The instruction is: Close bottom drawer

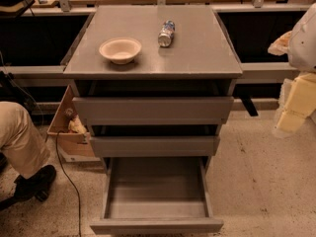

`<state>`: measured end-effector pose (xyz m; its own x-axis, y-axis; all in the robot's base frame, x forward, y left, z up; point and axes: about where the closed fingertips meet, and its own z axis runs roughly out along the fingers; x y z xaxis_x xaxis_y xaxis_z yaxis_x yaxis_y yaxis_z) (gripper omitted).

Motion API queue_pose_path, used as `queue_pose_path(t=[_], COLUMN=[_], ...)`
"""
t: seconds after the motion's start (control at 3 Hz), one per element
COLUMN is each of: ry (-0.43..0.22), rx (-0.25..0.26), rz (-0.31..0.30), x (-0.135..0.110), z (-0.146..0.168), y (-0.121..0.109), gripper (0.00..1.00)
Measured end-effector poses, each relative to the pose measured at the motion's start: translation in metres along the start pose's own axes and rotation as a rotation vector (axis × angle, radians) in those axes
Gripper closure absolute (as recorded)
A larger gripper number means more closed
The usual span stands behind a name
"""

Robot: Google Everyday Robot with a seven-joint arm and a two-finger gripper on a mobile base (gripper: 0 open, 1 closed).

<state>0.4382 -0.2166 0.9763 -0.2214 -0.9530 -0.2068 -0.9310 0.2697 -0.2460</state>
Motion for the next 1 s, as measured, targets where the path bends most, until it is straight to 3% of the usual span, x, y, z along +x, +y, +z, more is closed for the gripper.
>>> queue_pose_path(t=[0.33, 0.67, 1.0], ry=[0.0, 0.0, -0.01], rx=[0.0, 0.003, -0.018], rz=[0.0, 0.017, 0.042], x=[0.0, 0.009, 0.03], z=[0.0, 0.025, 0.085], y=[0.0, 0.007, 0.024], gripper=[0.0, 0.0, 0.0])
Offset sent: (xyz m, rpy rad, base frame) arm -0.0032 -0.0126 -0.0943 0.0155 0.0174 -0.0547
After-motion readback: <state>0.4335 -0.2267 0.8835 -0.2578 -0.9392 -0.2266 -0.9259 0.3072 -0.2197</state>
